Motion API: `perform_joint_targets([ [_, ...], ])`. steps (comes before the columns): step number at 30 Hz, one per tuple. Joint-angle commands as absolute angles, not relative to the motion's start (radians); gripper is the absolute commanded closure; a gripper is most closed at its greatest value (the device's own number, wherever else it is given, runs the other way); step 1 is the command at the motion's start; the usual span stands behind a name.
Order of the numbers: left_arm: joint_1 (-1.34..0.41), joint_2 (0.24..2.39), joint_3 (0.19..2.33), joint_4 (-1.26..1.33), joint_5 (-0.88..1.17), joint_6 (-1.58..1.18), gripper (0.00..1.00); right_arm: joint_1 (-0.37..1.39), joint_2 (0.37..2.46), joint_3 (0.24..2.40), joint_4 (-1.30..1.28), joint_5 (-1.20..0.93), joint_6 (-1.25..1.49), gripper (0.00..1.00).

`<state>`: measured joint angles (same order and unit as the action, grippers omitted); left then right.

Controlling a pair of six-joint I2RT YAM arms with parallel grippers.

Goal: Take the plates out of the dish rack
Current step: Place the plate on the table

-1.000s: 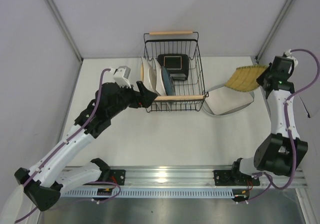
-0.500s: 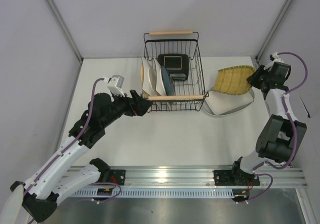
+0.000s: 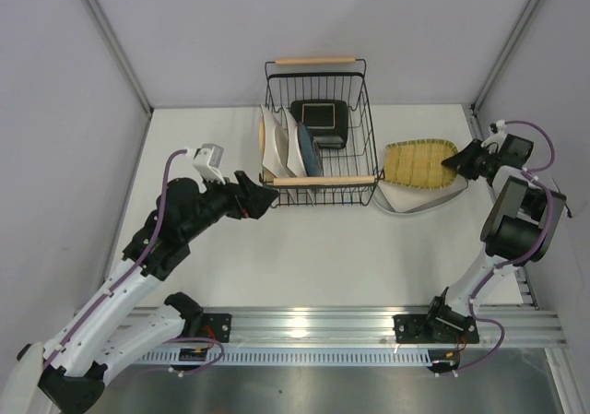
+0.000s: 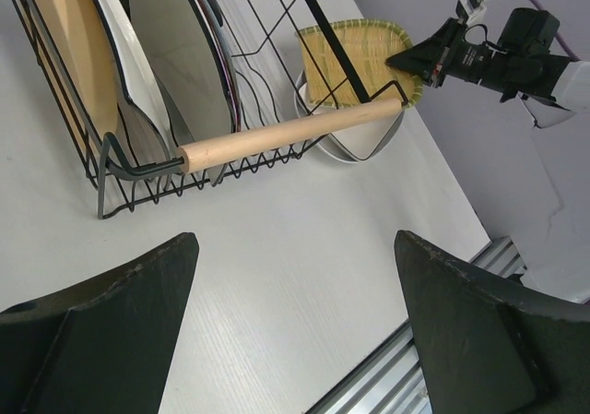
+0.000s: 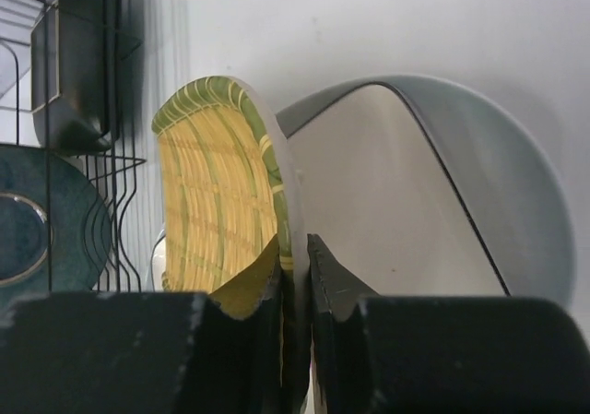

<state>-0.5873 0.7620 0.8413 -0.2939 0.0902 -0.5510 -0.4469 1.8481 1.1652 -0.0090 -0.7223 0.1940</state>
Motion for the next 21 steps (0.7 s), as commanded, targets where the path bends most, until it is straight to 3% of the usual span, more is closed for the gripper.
perform_joint_targets([
  [1, -0.578, 0.755, 0.839, -0.255, 0.113, -0.572, 0.05, -0.465, 1.881, 1.207, -0.070, -0.718, 0.221, 0.96],
  [3, -0.577, 0.767, 0.838, -0.244, 0.124, -0.578, 0.05, -0.474, 1.916, 1.236, -0.145, -0.661, 0.218, 0.80],
  [5, -0.577, 0.778, 0.838, -0.236, 0.136, -0.586, 0.05, -0.479, 1.928, 1.242, -0.160, -0.640, 0.225, 0.73],
  [7, -0.577, 0.788, 0.838, -0.232, 0.141, -0.591, 0.06, -0.479, 1.937, 1.256, -0.195, -0.603, 0.229, 0.55],
  [8, -0.577, 0.792, 0.839, -0.230, 0.144, -0.595, 0.06, -0.479, 1.936, 1.265, -0.207, -0.589, 0.230, 0.41],
  [9, -0.577, 0.793, 0.838, -0.229, 0.144, -0.597, 0.06, -0.479, 1.924, 1.269, -0.221, -0.545, 0.238, 0.37],
  [14, -0.575, 0.801, 0.841, -0.221, 0.149, -0.603, 0.06, -0.479, 1.846, 1.261, -0.233, -0.422, 0.271, 0.29],
  [21, -0.575, 0.804, 0.841, -0.225, 0.152, -0.606, 0.06, -0.474, 1.677, 1.295, -0.343, -0.048, 0.397, 0.27],
])
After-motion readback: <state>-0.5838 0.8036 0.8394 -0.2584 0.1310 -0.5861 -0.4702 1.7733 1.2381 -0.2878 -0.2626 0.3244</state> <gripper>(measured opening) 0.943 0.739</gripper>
